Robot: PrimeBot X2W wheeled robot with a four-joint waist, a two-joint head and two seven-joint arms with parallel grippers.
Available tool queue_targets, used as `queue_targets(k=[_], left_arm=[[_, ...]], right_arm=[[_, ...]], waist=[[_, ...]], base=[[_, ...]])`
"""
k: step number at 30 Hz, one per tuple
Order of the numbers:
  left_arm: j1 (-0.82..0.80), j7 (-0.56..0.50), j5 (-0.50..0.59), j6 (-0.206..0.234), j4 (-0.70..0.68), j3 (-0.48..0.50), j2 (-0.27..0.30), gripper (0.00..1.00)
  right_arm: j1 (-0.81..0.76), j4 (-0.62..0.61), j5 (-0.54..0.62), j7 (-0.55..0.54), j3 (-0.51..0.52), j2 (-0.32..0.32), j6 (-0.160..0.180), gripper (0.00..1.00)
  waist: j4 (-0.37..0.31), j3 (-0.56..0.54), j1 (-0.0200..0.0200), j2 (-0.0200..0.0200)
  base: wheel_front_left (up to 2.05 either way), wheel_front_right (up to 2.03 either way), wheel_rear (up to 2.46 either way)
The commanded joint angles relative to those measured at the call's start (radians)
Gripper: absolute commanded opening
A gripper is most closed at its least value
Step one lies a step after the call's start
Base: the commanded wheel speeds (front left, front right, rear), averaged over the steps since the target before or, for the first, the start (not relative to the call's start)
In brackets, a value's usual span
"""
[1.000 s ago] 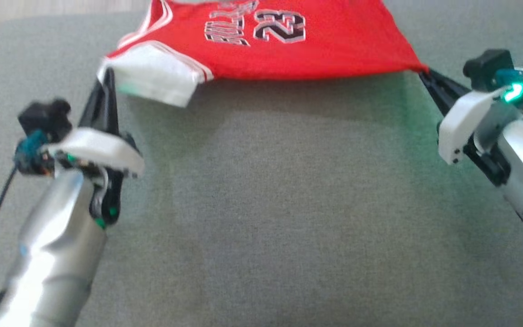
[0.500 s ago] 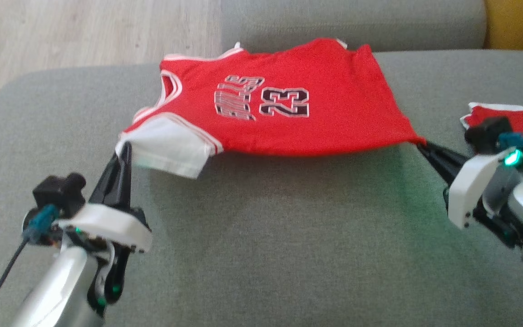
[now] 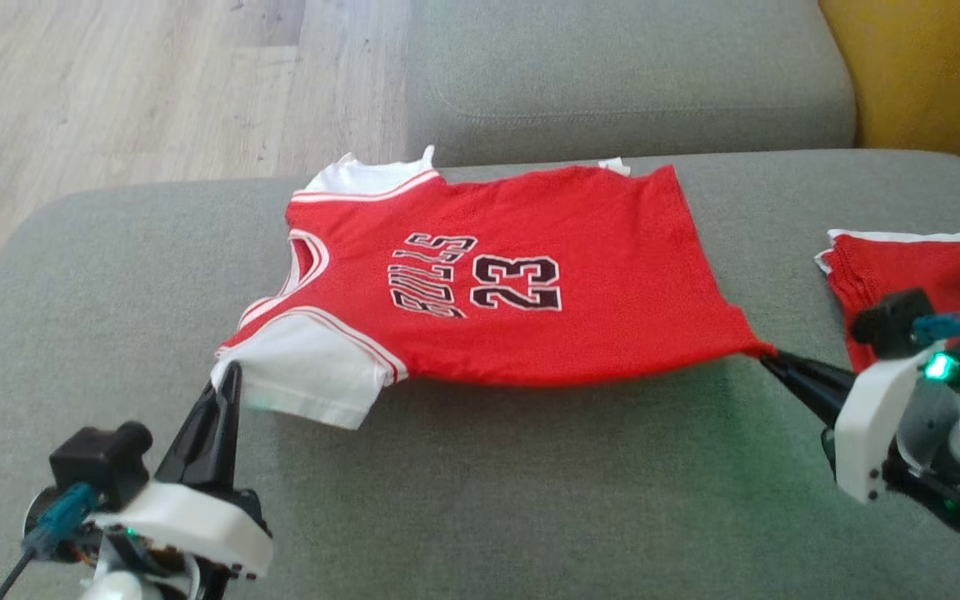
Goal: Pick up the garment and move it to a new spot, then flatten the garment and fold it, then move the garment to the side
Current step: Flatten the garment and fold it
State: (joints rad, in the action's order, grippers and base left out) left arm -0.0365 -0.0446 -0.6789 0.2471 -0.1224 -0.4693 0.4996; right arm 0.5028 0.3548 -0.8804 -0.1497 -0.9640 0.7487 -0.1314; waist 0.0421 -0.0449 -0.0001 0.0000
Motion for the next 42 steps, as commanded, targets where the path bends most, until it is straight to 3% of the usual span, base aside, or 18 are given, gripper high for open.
queue_targets(k=[1, 8, 18, 24, 31, 42], left_arm=[[-0.041, -0.002, -0.001, 0.011, -0.054, 0.052, 0.039, 0.0], [-0.028, -0.025, 0.012, 0.027, -0.105, 0.046, 0.061, 0.0], [-0.154, -0.08, 0.03, -0.001, -0.016, 0.039, 0.085, 0.0], [-0.3, -0.121, 0.06, -0.045, 0.114, 0.018, 0.092, 0.0], [-0.505, -0.184, 0.108, -0.136, 0.309, -0.053, 0.067, 0.0], [-0.751, -0.206, 0.179, -0.241, 0.609, -0.138, 0.004, 0.0]], right_arm=[[-0.009, -0.04, -0.012, -0.009, 0.021, 0.046, 0.001, 0.0], [-0.044, -0.107, -0.005, -0.047, 0.084, 0.073, 0.001, 0.0], [-0.021, -0.107, 0.029, -0.1, 0.165, 0.031, 0.001, 0.0], [0.04, -0.068, 0.05, -0.151, 0.182, -0.014, 0.001, 0.0], [0.14, 0.01, 0.062, -0.218, 0.156, -0.061, 0.001, 0.0], [0.254, 0.117, 0.065, -0.199, 0.088, -0.108, 0.001, 0.0]], waist=[[0.0, -0.005, 0.0001, 0.0], [-0.005, 0.0, 0.0001, 0.0], [-0.011, 0.096, 0.0001, 0.0], [-0.015, 0.178, 0.0001, 0.0], [-0.011, 0.247, 0.0001, 0.0], [-0.032, 0.307, 0.0001, 0.0]], base=[[0.0, 0.0, 0.0], [0.0, 0.0, 0.0], [0.0, 0.0, 0.0], [0.0, 0.0, 0.0], [0.0, 0.0, 0.0], [0.0, 0.0, 0.0]])
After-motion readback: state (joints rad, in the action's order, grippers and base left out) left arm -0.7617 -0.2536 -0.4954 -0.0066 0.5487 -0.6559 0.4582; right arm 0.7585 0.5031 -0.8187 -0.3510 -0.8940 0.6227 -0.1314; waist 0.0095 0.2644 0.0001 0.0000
